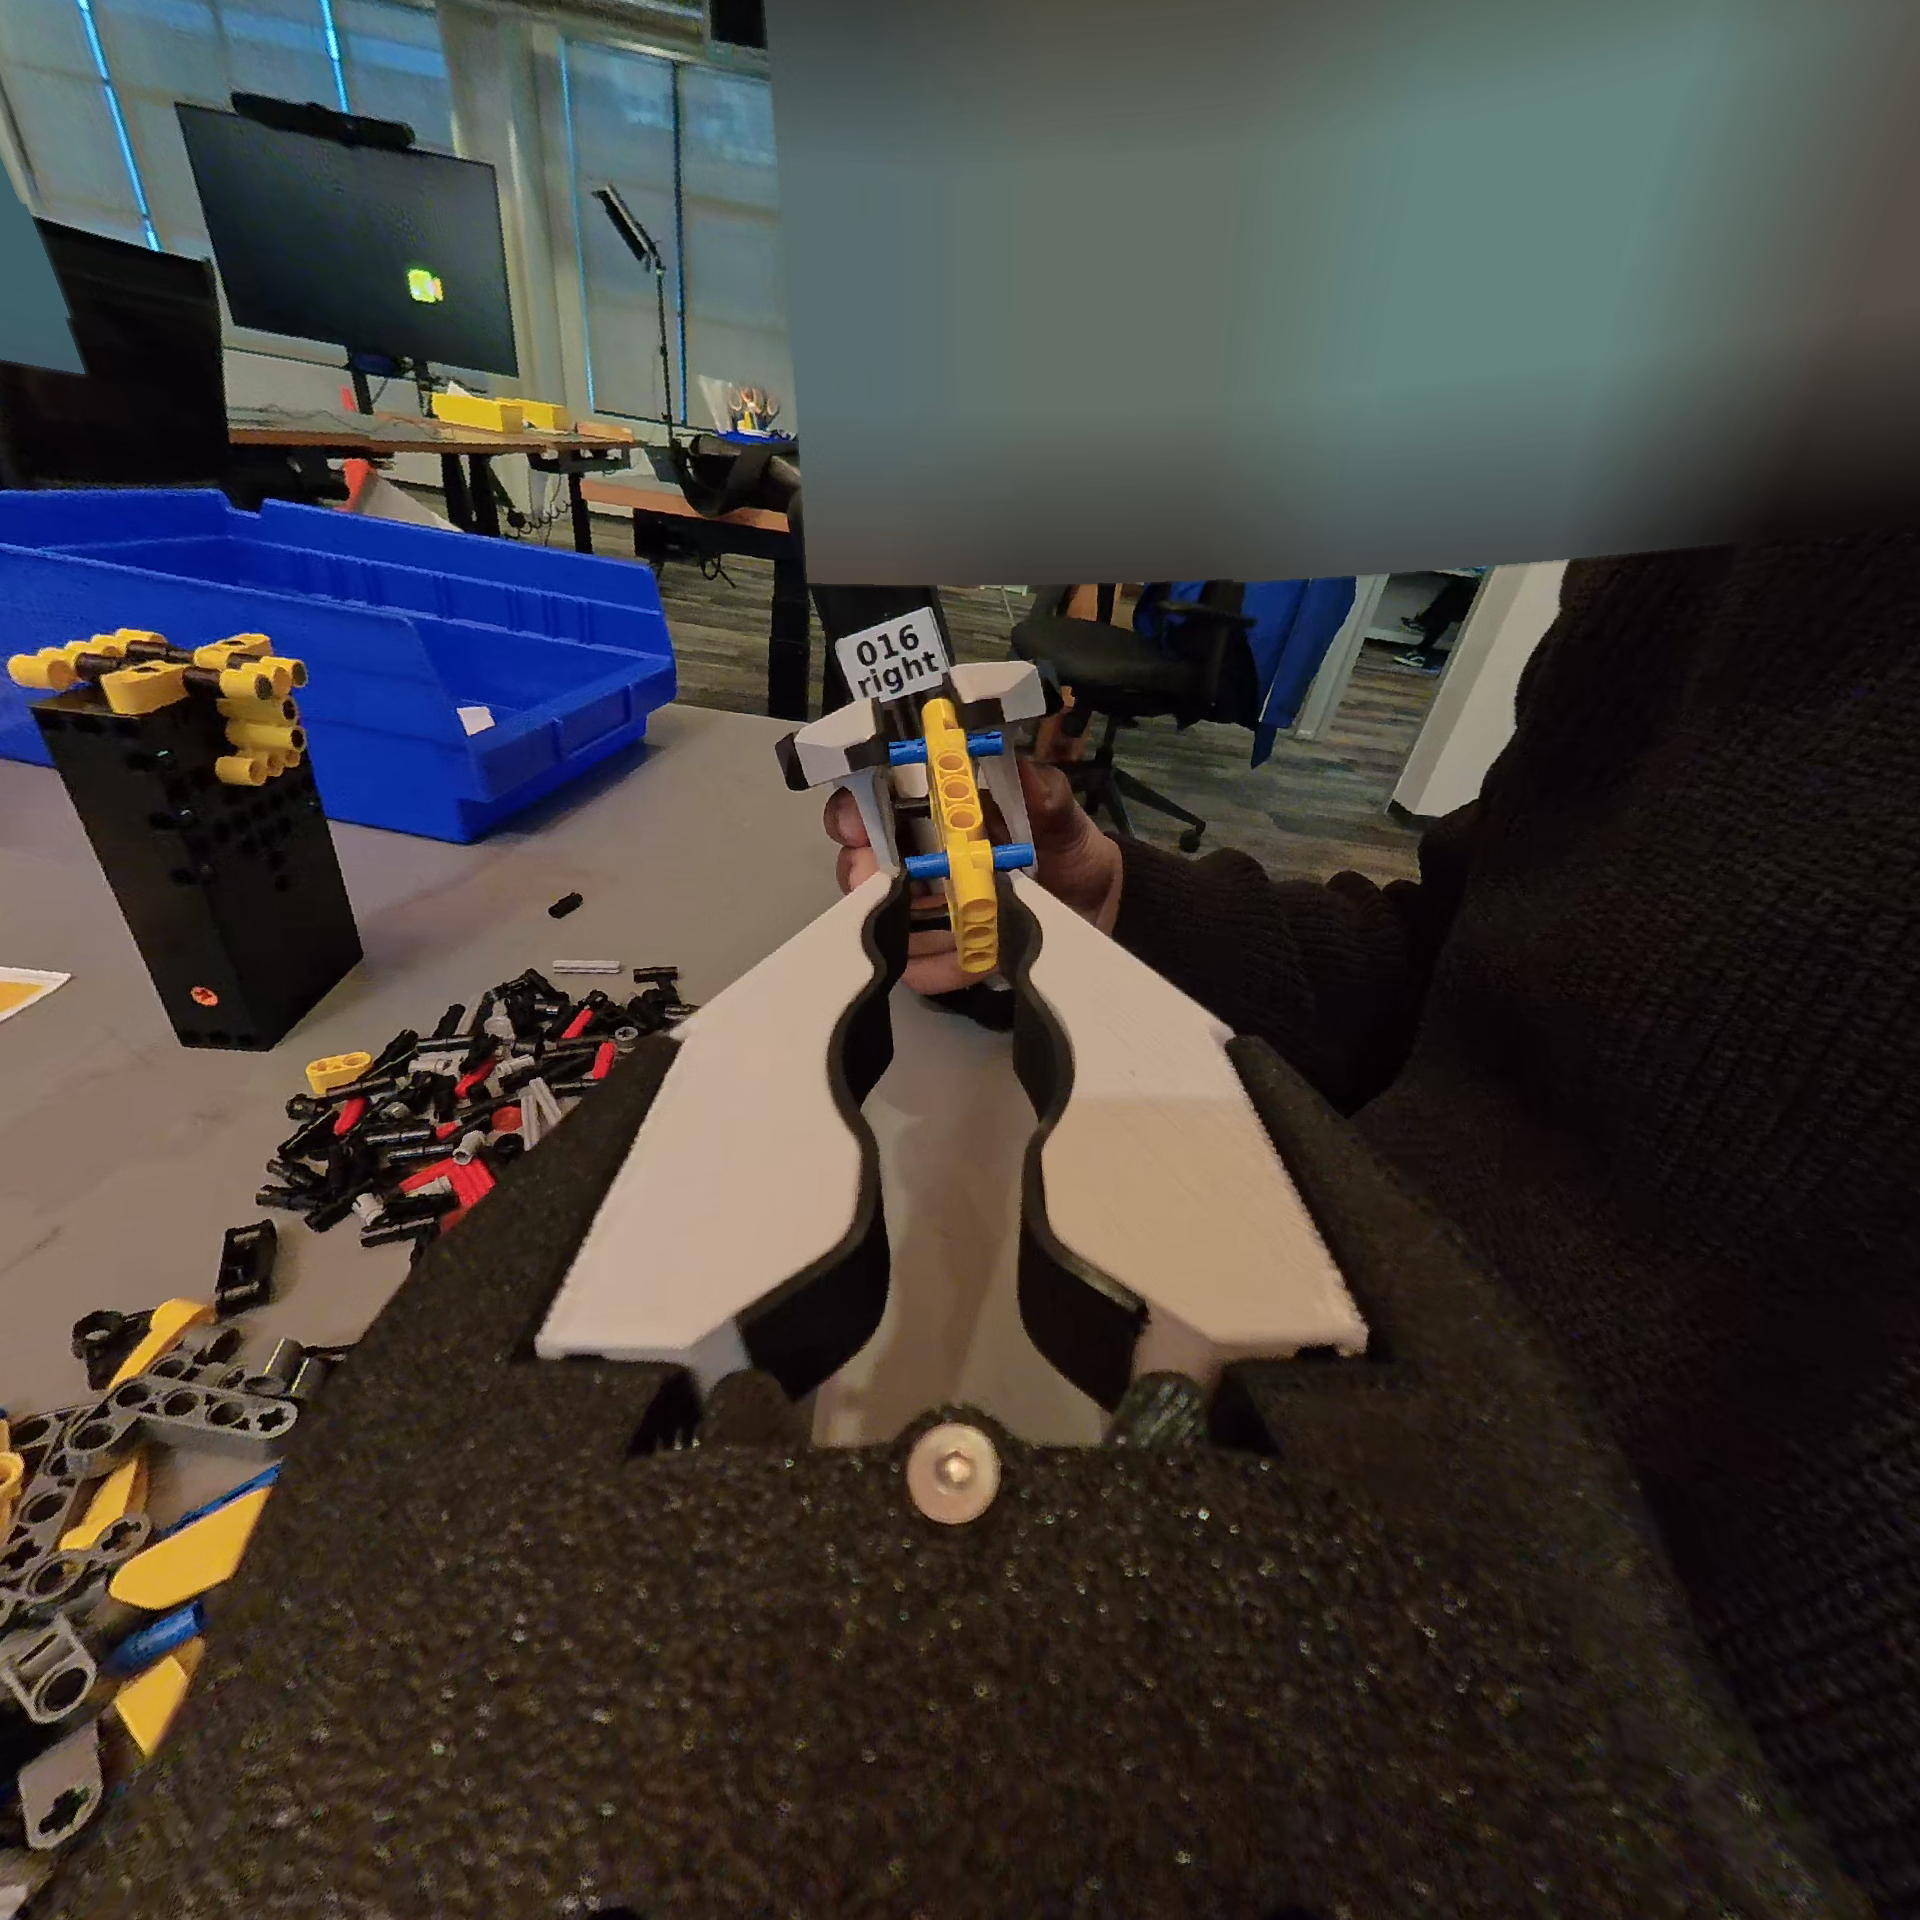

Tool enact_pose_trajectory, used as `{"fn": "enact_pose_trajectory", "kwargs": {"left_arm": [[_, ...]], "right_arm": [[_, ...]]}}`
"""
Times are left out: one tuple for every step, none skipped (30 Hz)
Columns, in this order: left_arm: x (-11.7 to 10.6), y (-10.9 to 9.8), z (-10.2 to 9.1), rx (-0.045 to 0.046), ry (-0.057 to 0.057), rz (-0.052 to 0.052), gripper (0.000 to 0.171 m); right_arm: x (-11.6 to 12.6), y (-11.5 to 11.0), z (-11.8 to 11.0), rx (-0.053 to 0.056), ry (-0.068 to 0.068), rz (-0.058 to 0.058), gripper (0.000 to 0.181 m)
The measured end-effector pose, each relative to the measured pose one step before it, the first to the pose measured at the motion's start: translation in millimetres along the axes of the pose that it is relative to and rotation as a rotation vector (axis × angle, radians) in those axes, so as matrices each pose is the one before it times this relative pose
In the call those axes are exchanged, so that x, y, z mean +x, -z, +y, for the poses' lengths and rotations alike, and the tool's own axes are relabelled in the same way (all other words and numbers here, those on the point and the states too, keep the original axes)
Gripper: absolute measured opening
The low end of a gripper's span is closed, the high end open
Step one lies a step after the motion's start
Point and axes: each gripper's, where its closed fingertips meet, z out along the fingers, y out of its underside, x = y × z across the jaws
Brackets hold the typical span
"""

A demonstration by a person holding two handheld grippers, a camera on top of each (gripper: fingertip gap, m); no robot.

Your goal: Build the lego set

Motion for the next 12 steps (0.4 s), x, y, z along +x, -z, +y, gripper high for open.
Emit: {"fn": "enact_pose_trajectory", "kwargs": {"left_arm": [[-0.36, -0.06, -0.21, 0.00077, 0.0009, -0.0031, 0.016], [-0.13, -0.14, -0.13, 0.00064, -0.0013, -0.0033, 0.016], [-0.14, -0.32, 0.05, 0.00094, -0.0009, -0.0041, 0.017], [-0.4, -0.37, -0.04, 0.00159, -0.0001, -0.0064, 0.017], [-1.44, -0.23, -0.02, 0.00156, 0.0017, -0.0107, 0.017], [-1.39, 0.06, 0.12, 0.00046, 0.0057, -0.007, 0.017], [-0.86, 0.52, -0.65, 0.00453, 0.0075, -0.0007, 0.017], [-0.99, 1.03, -1.45, 0.01083, 0.0113, -0.0005, 0.018], [-1.18, 1.1, -1.57, 0.01141, 0.0159, -0.0001, 0.02], [-1.21, 0.96, -1.32, 0.00889, 0.0174, 0.0009, 0.022], [-0.88, 1.02, -1.46, 0.00887, 0.0167, 0.0029, 0.023], [-0.61, 0.8, -1.33, 0.0082, 0.0146, 0.0036, 0.024]], "right_arm": [[0.64, -0.01, -0.09, 0.0008, -0.0022, 0.0028, 0.015], [0.37, 0.14, -0.17, 0.0011, -0.0008, 0.0022, 0.015], [0.25, 0.1, -0.28, 0.0016, 0.0004, 0.0019, 0.015], [0.12, 0.28, -0.39, 0.0029, 0.0009, 0.0017, 0.015], [0.26, 0.36, -0.75, 0.0048, 0.0031, 0.0032, 0.015], [0.47, 0.46, -0.81, 0.0051, 0.0064, 0.0055, 0.015], [0.08, 0.29, -0.63, 0.0034, 0.0084, 0.0046, 0.015], [-0.1, 0.19, -0.55, 0.0025, 0.0094, 0.0032, 0.015], [-0.09, 0.25, -0.6, 0.0034, 0.0098, 0.0031, 0.015], [-0.19, 0.51, -1.04, 0.0052, 0.0089, 0.0025, 0.015], [-0.02, 0.81, -1.13, 0.0062, 0.007, 0.0022, 0.015], [0.21, 0.71, -1.14, 0.0059, 0.0053, 0.0033, 0.015]]}}
